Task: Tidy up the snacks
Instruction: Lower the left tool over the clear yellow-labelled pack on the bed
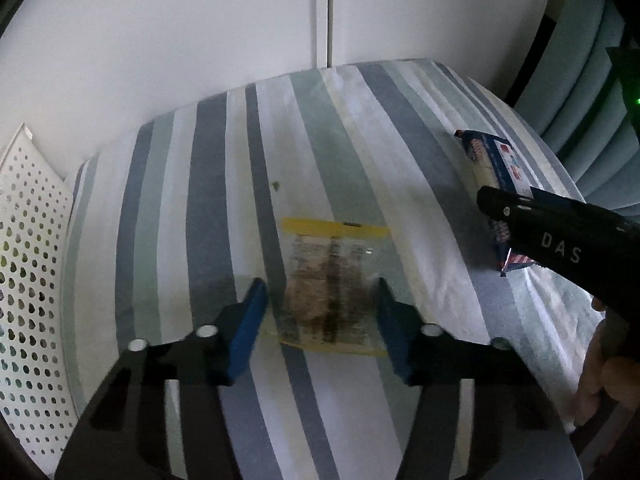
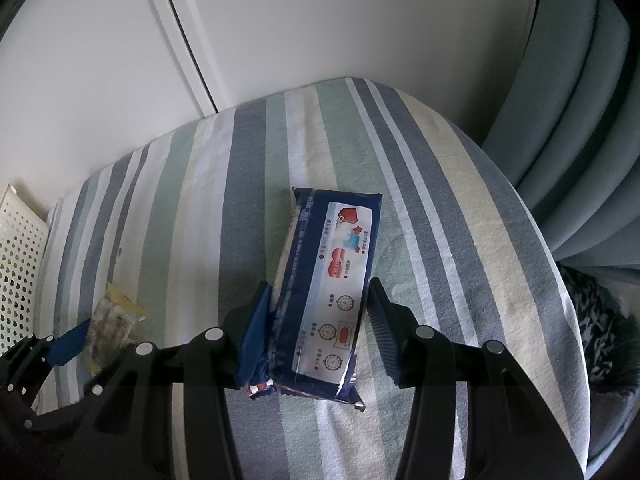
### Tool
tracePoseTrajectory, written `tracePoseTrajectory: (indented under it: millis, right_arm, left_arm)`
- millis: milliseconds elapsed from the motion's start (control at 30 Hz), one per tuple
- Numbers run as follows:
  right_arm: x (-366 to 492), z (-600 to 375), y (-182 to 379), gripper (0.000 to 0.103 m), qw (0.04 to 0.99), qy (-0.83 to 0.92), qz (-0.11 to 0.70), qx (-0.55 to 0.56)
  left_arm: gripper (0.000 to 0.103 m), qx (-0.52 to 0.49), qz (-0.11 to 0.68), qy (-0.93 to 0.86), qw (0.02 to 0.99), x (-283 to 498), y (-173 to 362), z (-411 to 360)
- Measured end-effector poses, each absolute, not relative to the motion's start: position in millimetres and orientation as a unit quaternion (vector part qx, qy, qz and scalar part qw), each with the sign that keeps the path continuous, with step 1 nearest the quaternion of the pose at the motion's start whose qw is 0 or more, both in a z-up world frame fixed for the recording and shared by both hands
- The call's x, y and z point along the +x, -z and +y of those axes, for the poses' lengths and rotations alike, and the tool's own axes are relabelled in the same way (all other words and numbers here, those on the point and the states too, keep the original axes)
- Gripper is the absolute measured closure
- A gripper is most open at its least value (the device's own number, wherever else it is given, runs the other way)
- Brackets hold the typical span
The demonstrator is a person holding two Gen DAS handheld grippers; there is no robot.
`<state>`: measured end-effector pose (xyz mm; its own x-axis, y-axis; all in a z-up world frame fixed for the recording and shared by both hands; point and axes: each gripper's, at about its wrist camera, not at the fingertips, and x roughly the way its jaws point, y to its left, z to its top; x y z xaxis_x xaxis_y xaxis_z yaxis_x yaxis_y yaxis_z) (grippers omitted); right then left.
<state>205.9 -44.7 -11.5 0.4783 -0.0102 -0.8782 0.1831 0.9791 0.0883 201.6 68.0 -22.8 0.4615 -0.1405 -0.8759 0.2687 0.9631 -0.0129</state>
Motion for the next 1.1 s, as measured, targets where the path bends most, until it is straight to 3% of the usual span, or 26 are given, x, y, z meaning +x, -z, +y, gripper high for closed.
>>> tracePoseTrajectory:
  millis: [533, 667, 800, 1100]
  right_arm:
    - [208.4, -39.2, 11.8, 0.054, 0.854, 0.066, 0.511, 0.065]
    - [208.1, -38.9, 11.8, 0.054, 0.854, 0.066, 0.511, 0.065]
    - [208.0, -39.2, 11.5, 0.054, 0.854, 0.066, 0.511, 0.065]
    - [208.2, -37.6, 11.9, 0.053, 0.854, 0.07, 0.512, 0.058]
  left_arm:
    - [0.063, 0.02, 0.468, 0.12, 0.875, 174.2, -9.1, 112.5]
    - [0.063, 0.01, 0.454, 0.116, 0.883, 167.6, -27.0, 130.2]
    - [0.07, 0.0, 0.433, 0.106, 0.895, 163.4, -51.3, 148.0]
    - [0.068, -0.03, 0.385, 0.083, 0.919, 156.6, -107.3, 194.0]
